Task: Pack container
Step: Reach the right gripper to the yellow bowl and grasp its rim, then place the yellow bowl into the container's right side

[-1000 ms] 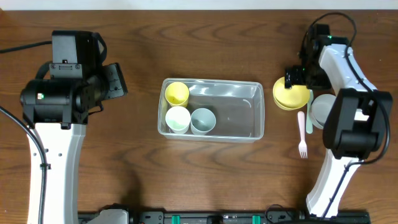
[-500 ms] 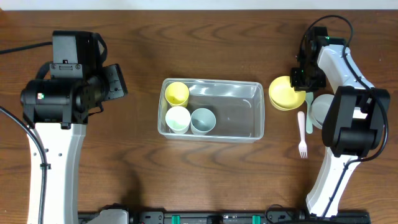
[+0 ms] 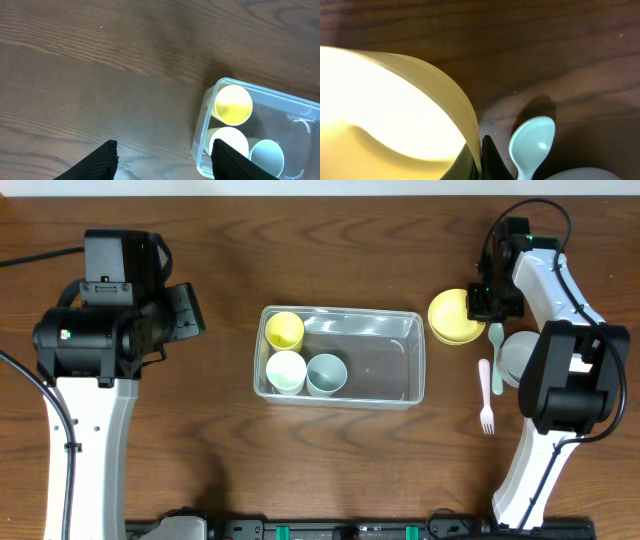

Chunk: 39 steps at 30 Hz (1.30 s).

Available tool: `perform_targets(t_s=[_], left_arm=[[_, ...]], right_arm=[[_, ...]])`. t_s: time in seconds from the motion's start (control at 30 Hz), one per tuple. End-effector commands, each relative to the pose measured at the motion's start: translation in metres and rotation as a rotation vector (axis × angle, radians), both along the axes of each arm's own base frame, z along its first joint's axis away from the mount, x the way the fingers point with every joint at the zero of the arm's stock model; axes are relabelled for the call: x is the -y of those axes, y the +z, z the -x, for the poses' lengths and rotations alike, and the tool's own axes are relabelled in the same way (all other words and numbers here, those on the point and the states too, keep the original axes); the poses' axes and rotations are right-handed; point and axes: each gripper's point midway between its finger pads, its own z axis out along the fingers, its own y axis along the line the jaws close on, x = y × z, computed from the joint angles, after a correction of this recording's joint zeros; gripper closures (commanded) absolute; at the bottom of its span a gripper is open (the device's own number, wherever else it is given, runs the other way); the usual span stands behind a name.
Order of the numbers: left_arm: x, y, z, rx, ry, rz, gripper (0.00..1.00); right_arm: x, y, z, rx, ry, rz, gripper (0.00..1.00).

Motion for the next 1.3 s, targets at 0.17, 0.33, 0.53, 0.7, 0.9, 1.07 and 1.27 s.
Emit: perform_targets(t_s=[0.17,0.33,0.53,0.7,0.9,1.07,1.27], left_arm=[[-0.003,0.001,-0.001,-0.001,0.02,0.0,0.39],[-0.003,0.001,0.0,-0.004,0.02,0.0,0.39],[-0.003,0.001,0.0,-0.004,0.02,0.0,0.39],[-0.003,0.0,0.001,-0.011,0.02,0.0,0.39],[-0.003,-0.002,0.003,-0.022,0.02,-0.001,0.39],[-0.003,-0.002,0.003,-0.022,0.02,-0.001,0.39],[-0.003,-0.002,0.004,-0.023,0.02,-0.001,0.39]], right_arm=[[0.001,0.088,-0.021,0.153,-0.008,0.011,0.99],[-0.019,0.163,-0.019,0.294,0.069,0.003,0.99],[-0.075,0.214,0.018,0.34,0.227,-0.012,0.99],[-0.126,0.215,0.052,0.268,0.369,-0.024,0.99],[-0.162,0.186,0.073,0.176,0.408,-0.036,0.99],[-0.179,0.146,0.1,0.057,0.461,-0.029,0.99],[-0.188,0.1,0.125,-0.034,0.503,-0.011,0.99]])
